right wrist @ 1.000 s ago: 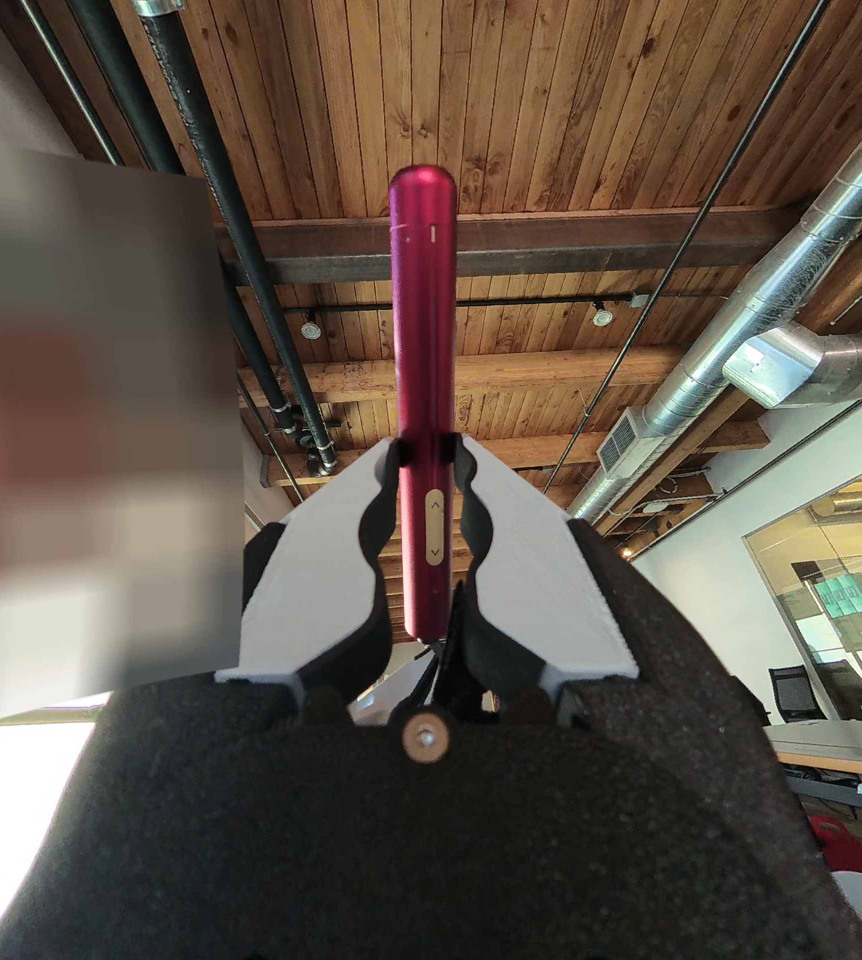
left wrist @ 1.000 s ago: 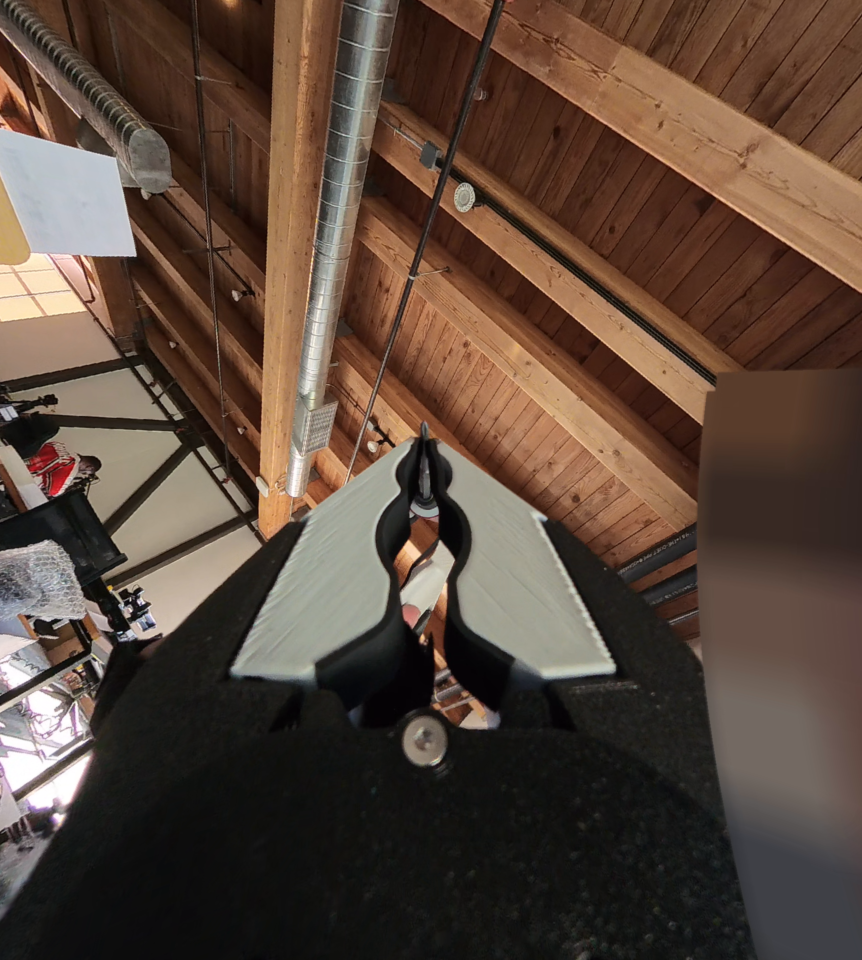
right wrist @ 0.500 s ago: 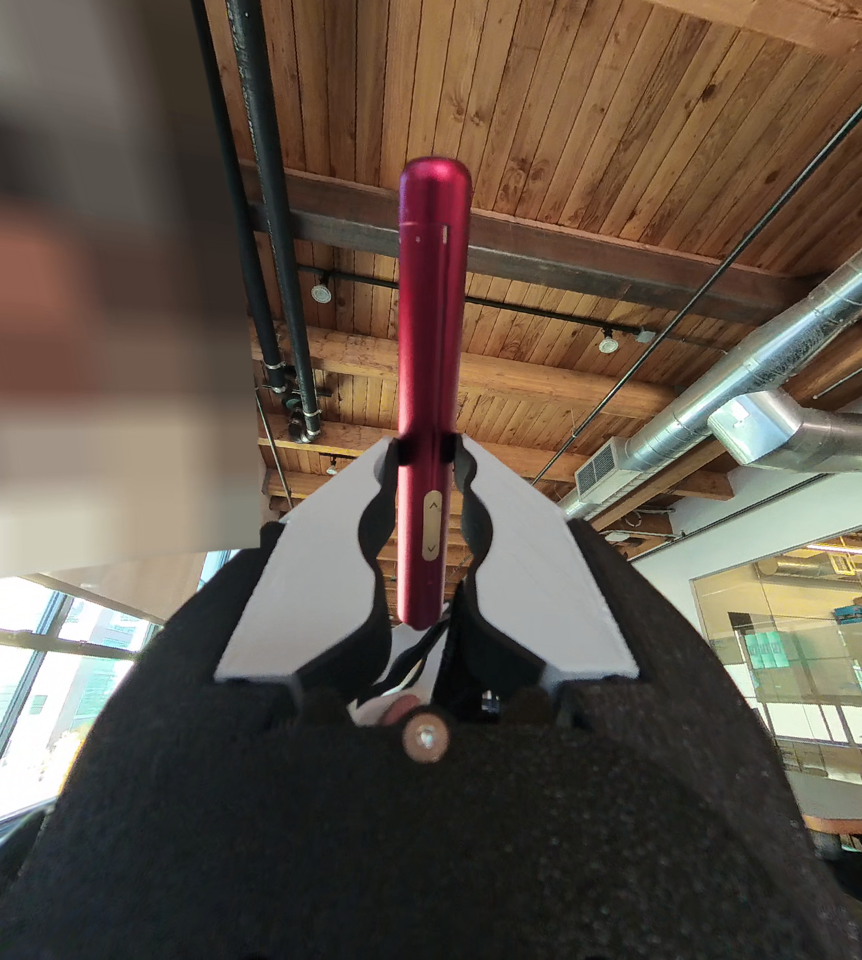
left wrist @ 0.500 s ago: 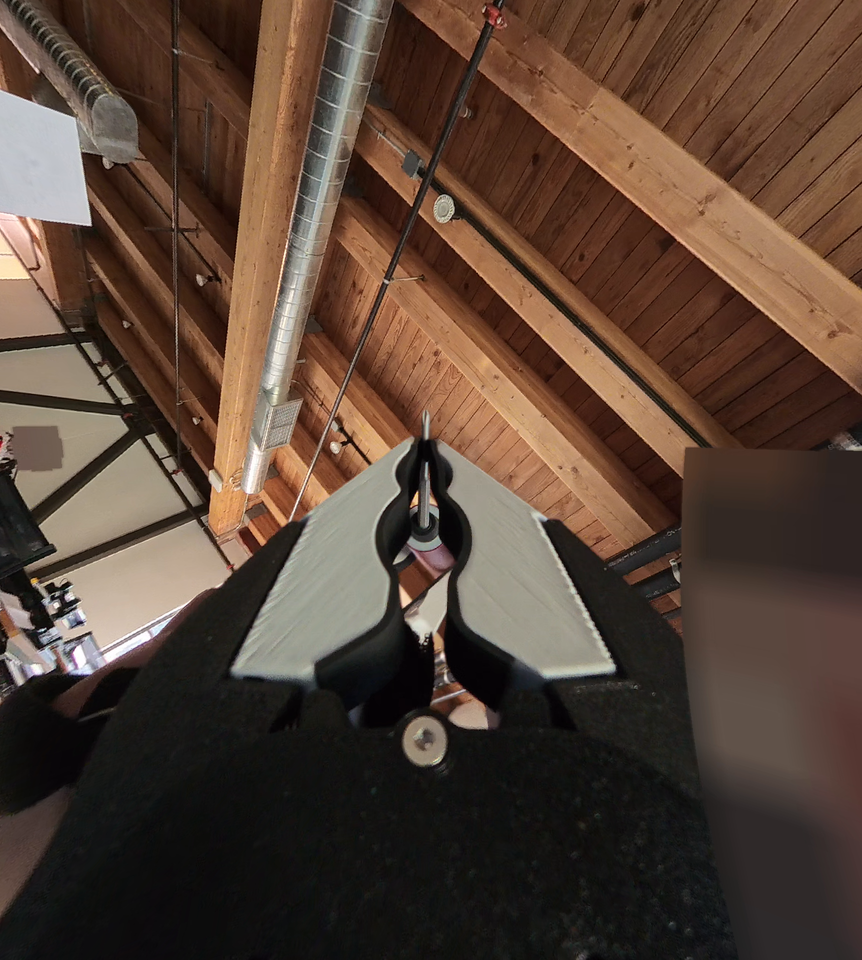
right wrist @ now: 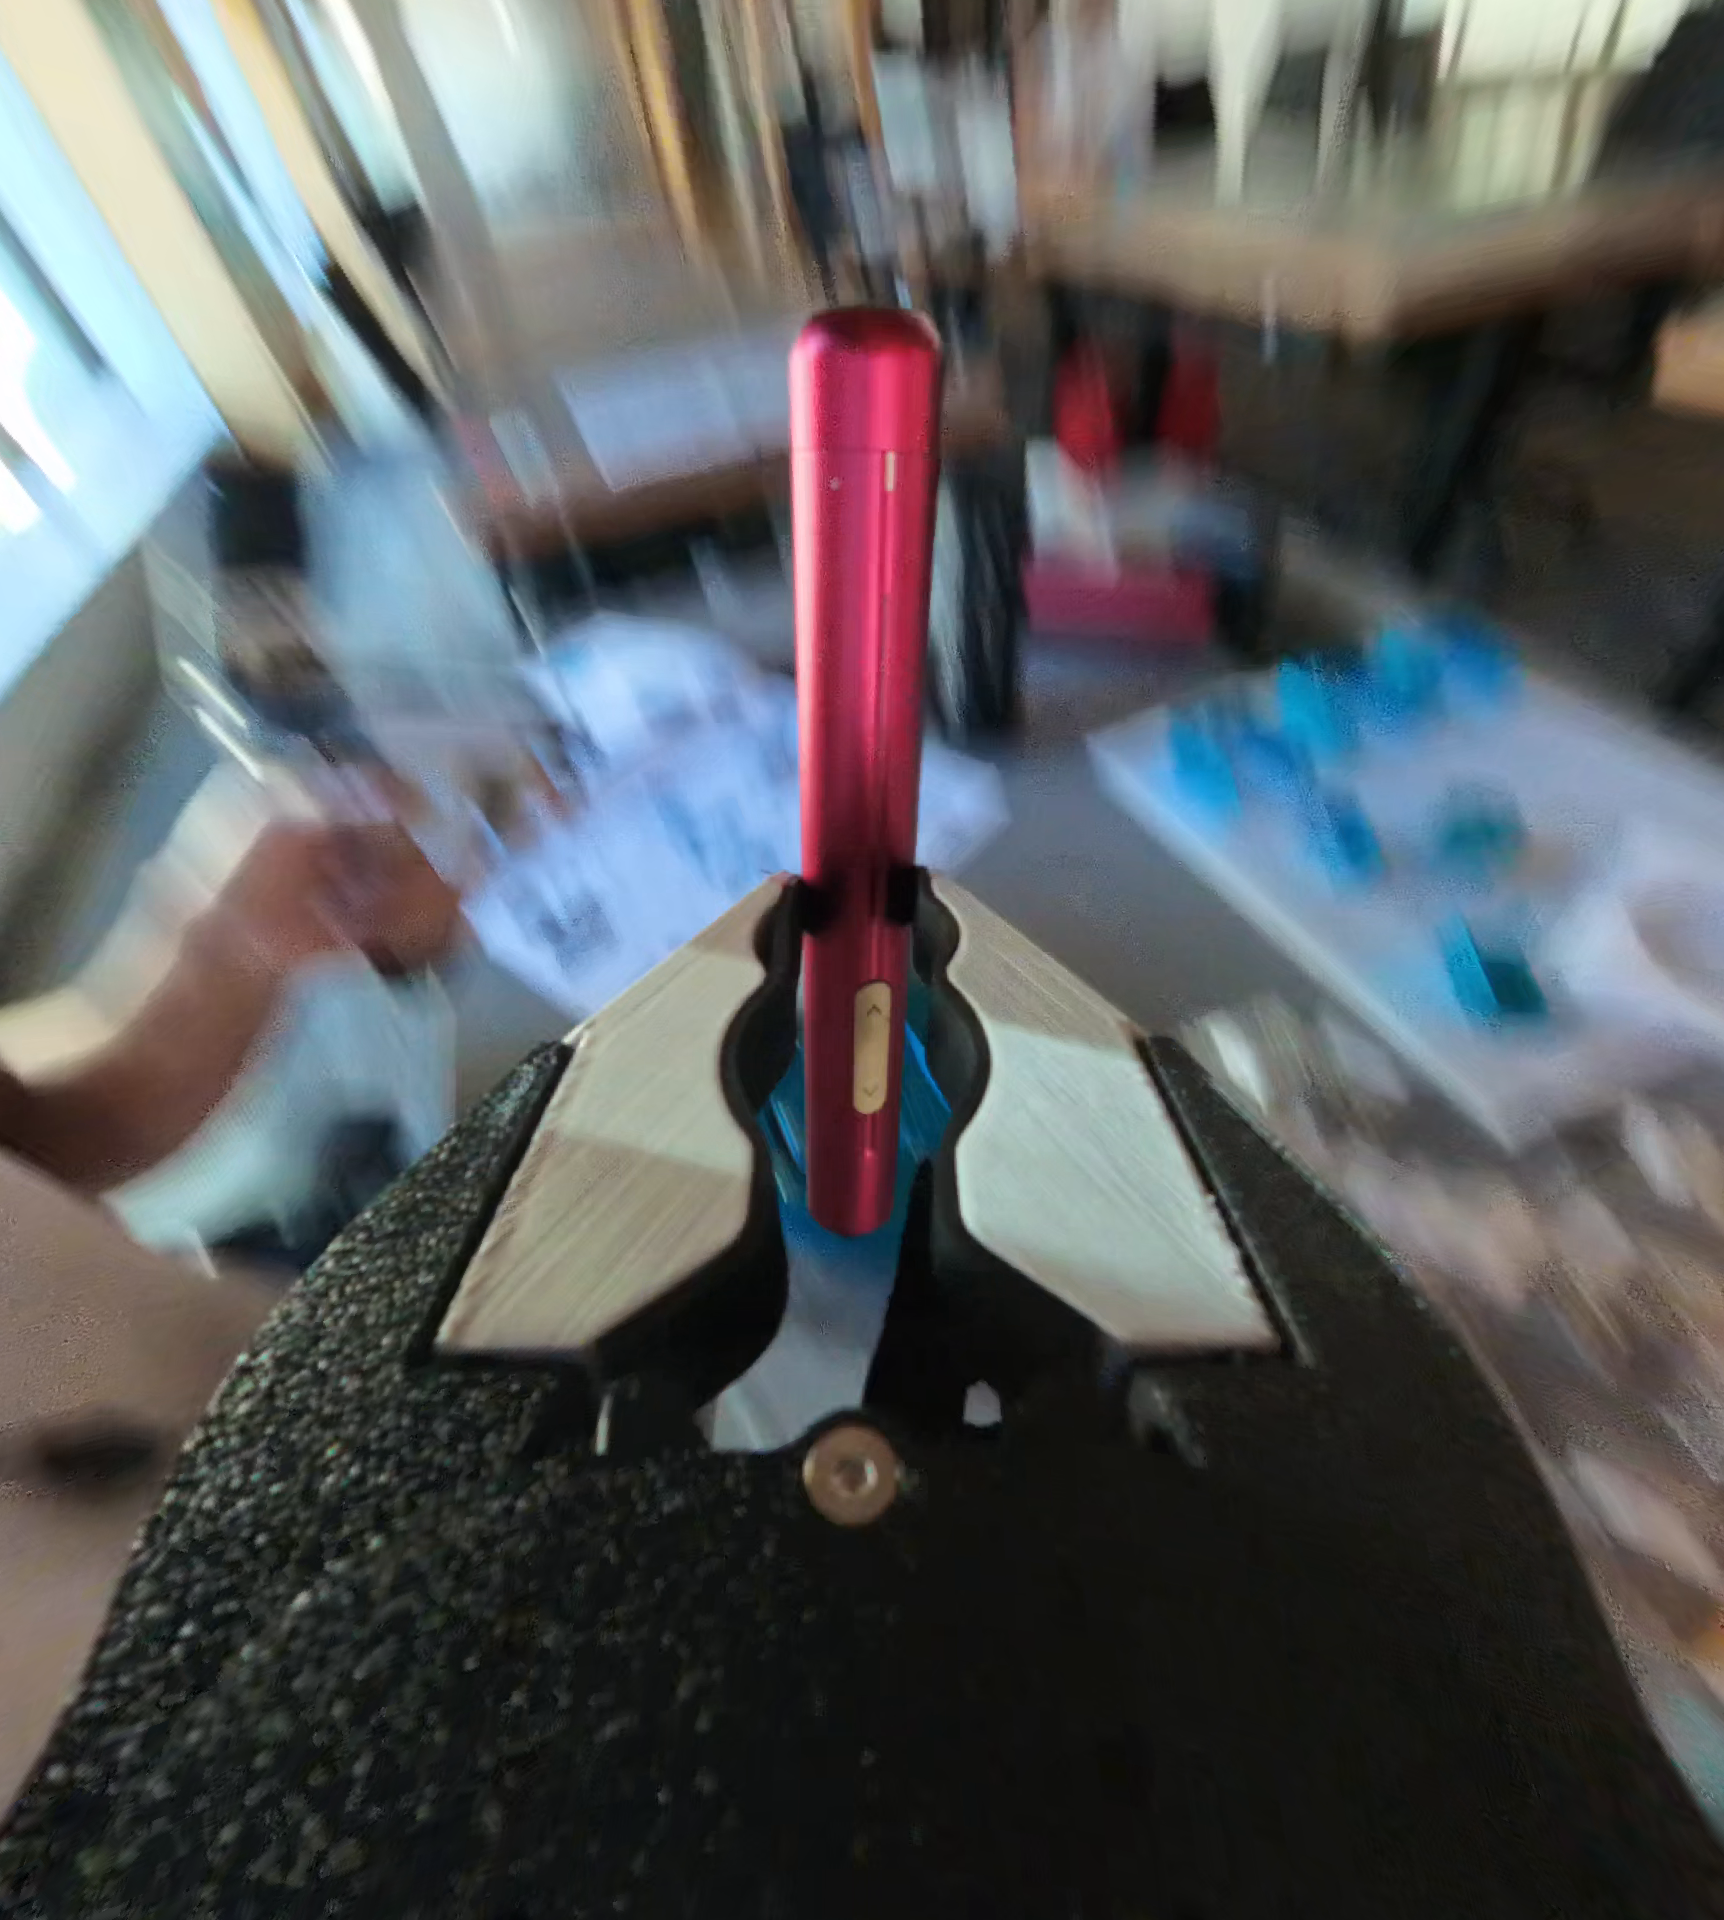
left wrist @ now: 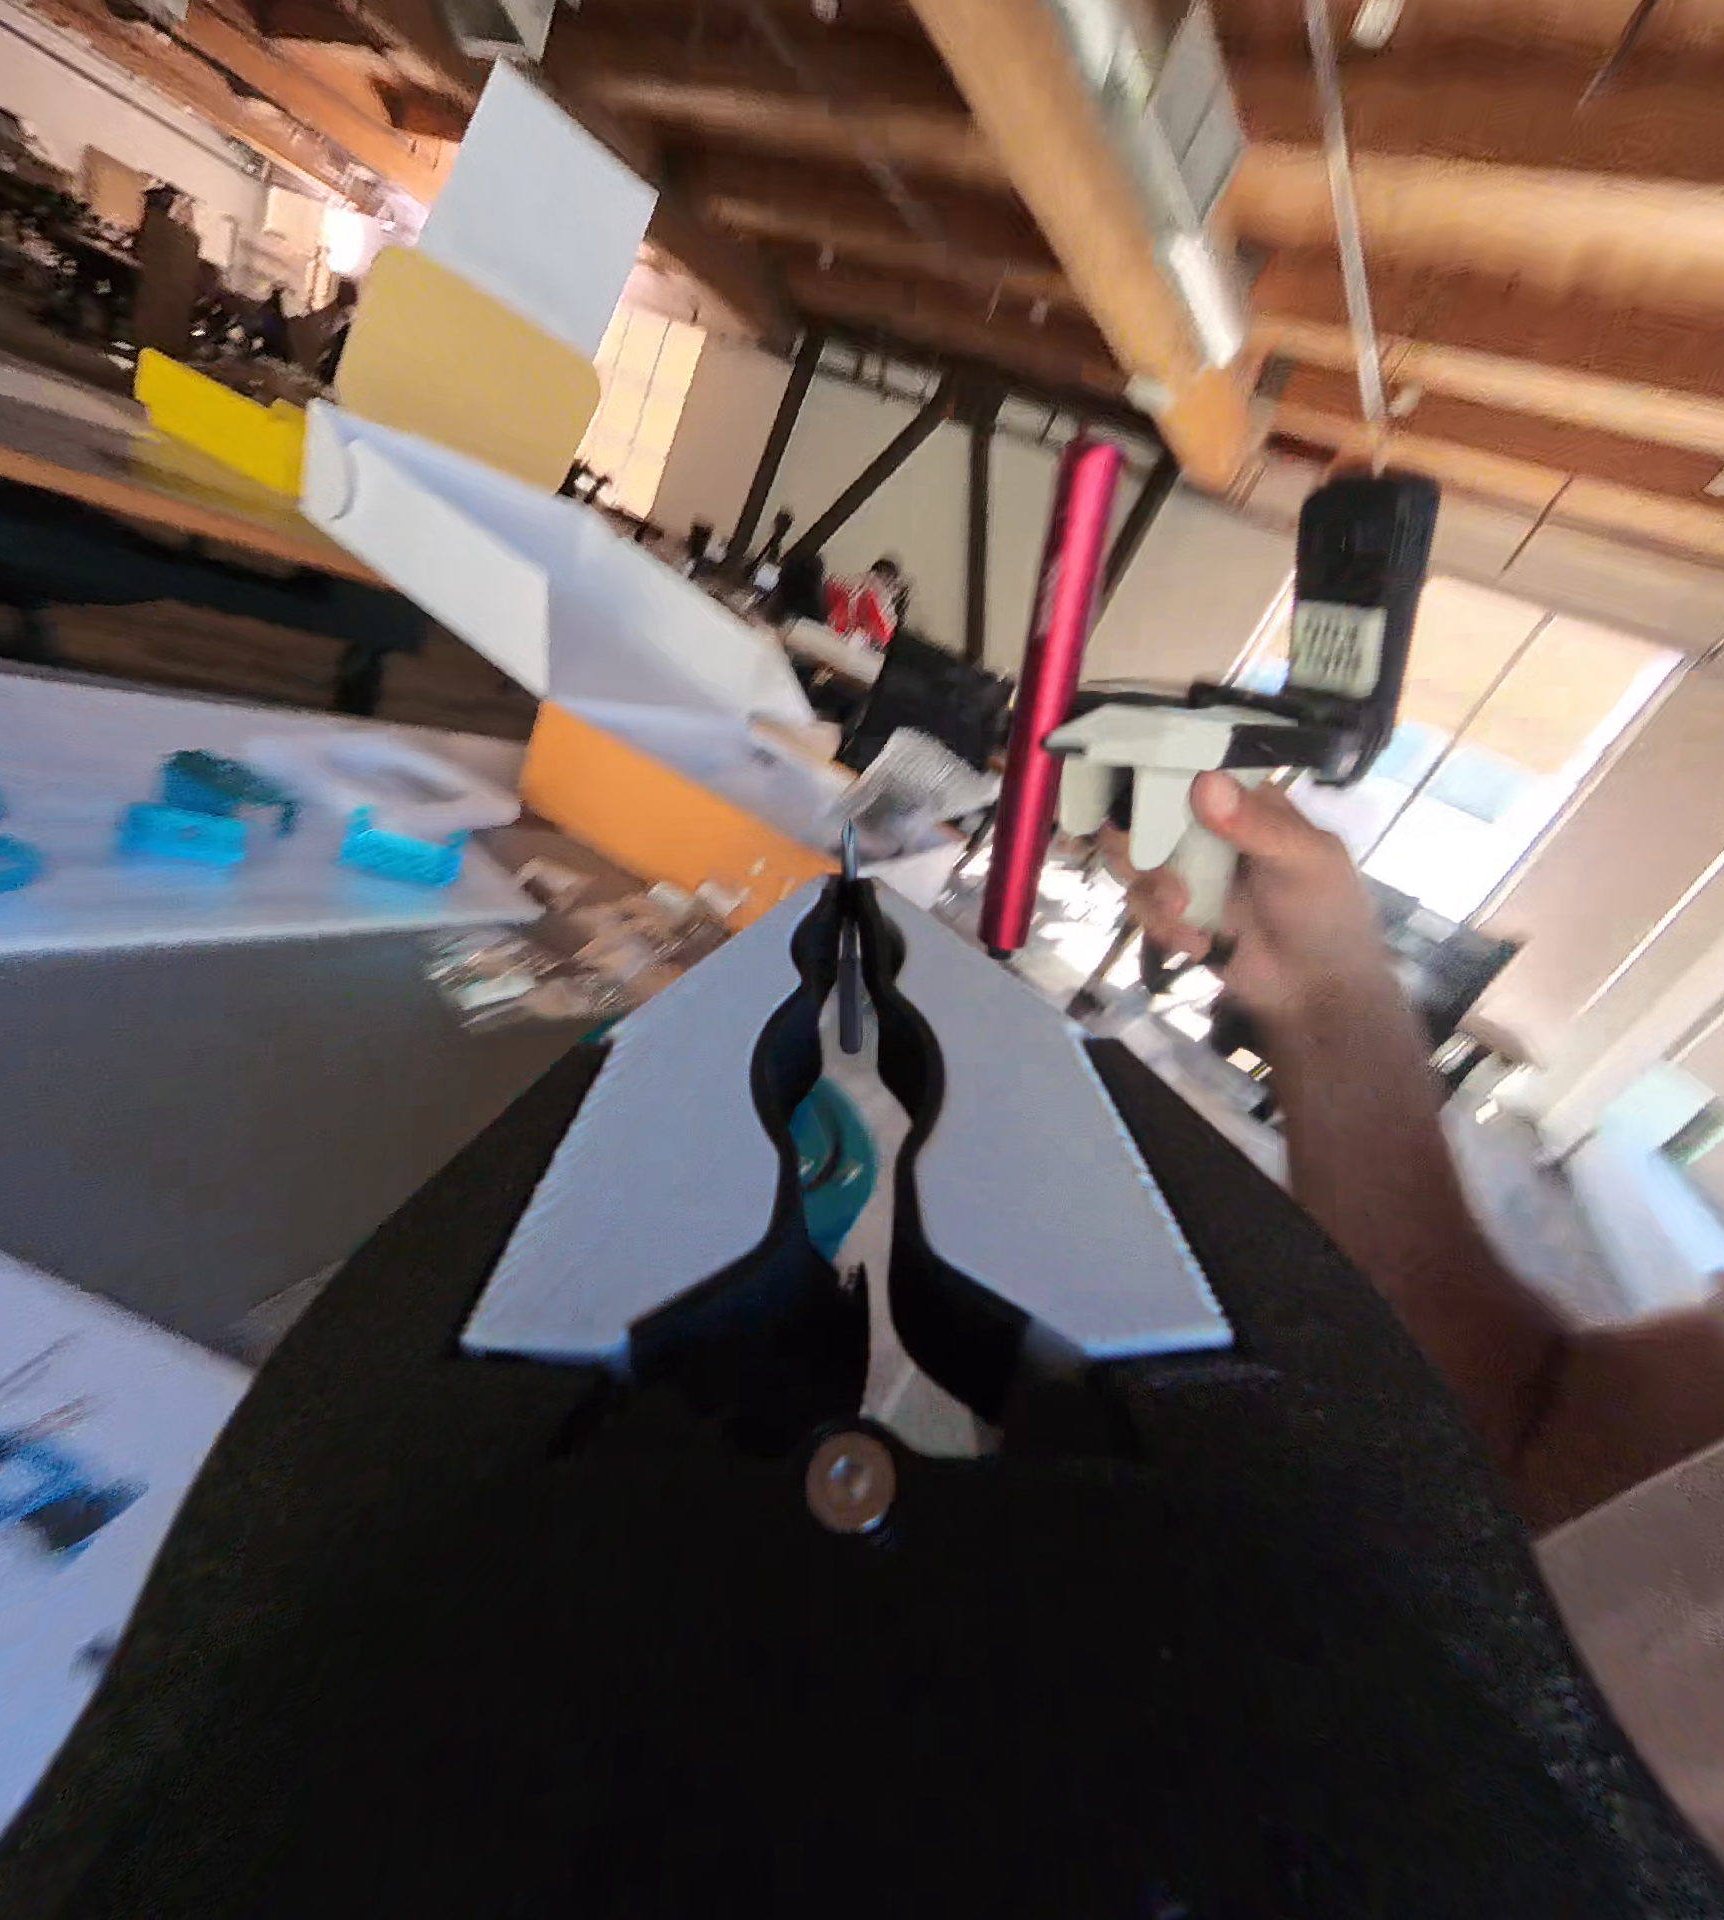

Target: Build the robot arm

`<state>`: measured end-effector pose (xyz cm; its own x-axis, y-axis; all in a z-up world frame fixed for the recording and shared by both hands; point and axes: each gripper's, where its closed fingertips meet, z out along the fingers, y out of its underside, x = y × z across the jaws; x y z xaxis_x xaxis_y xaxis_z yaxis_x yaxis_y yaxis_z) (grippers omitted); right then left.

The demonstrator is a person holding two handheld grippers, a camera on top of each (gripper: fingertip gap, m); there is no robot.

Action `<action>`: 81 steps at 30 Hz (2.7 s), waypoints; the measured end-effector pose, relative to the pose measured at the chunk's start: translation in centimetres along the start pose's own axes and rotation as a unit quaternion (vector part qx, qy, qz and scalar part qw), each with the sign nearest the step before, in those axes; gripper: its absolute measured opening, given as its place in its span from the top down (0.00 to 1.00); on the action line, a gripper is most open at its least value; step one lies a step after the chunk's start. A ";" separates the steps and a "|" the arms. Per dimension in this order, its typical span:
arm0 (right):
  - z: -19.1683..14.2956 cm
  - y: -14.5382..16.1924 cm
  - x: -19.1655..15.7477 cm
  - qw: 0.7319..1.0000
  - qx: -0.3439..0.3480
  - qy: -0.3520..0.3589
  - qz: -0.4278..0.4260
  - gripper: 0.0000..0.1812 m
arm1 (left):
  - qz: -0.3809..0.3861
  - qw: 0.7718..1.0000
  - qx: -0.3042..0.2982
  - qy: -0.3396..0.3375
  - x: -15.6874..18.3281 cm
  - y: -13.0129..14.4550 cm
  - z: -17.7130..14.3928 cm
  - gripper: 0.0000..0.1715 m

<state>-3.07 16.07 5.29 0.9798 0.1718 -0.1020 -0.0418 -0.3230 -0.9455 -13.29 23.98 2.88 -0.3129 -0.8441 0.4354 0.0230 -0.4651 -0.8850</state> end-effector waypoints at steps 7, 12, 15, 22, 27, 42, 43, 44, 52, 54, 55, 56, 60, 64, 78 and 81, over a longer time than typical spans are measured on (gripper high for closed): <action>-7.9 19.1 6.4 0.852 -0.504 0.101 -0.099 0.89 | 0.091 0.993 -0.043 -0.061 -0.6 3.1 -3.6 0.99; -9.0 24.2 4.6 0.810 -0.576 0.000 -0.105 0.89 | 0.045 0.997 -0.064 0.017 3.5 5.2 -1.7 0.99; -8.9 25.5 3.4 0.804 -0.585 -0.040 -0.098 0.90 | 0.023 0.990 -0.118 0.074 5.8 7.9 0.6 0.99; -9.0 27.7 3.0 0.797 -0.590 -0.075 -0.107 0.90 | 0.055 0.948 -0.261 0.172 9.4 14.6 5.0 0.99; -9.5 26.7 3.0 0.849 -0.516 -0.065 -0.096 0.86 | 0.072 0.934 -0.295 0.187 11.2 17.2 7.5 0.99; -11.8 17.5 -4.9 0.981 -0.023 -0.164 0.101 0.93 | 0.272 0.887 -0.315 0.201 15.6 21.8 12.6 0.99; -12.0 17.7 -4.6 0.983 -0.023 -0.156 0.099 0.93 | 0.272 0.886 -0.317 0.202 15.6 22.0 12.8 0.98; -12.3 17.9 -4.5 0.982 -0.025 -0.158 0.101 0.94 | 0.269 0.886 -0.317 0.204 15.8 22.2 13.0 0.99; -14.5 19.8 -3.9 0.978 -0.015 -0.166 0.121 1.00 | 0.272 0.867 -0.349 0.228 16.9 24.4 14.1 0.99; -14.9 20.1 -3.7 0.978 -0.005 -0.166 0.126 1.00 | 0.283 0.859 -0.358 0.233 17.0 24.8 14.6 0.99; -15.1 20.3 -3.5 0.979 -0.004 -0.162 0.124 1.00 | 0.285 0.855 -0.362 0.237 17.1 24.9 14.7 0.99; -15.3 20.3 -3.3 0.981 -0.002 -0.154 0.118 1.00 | 0.283 0.855 -0.363 0.239 17.2 25.0 15.0 0.99; -16.0 20.5 -2.7 0.984 0.006 -0.141 0.112 0.97 | 0.264 0.854 -0.370 0.253 17.8 25.6 15.7 0.99; -16.5 21.1 -2.1 0.981 0.008 -0.144 0.132 1.00 | 0.278 0.845 -0.381 0.252 17.7 26.3 16.4 0.99; -22.2 24.9 4.8 0.971 0.015 0.098 0.217 1.00 | 0.366 0.732 -0.539 0.201 10.0 32.0 19.9 0.77; -23.1 24.2 4.5 0.962 0.071 0.081 0.249 1.00 | 0.355 0.717 -0.556 0.224 10.6 32.9 20.0 0.87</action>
<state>4.84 -12.47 -10.95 0.8482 -0.1222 -0.5154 -0.5297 -0.1955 -0.8253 3.15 -5.58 -18.29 -0.8767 -0.4764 -0.0661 -0.3663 0.7504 -0.5502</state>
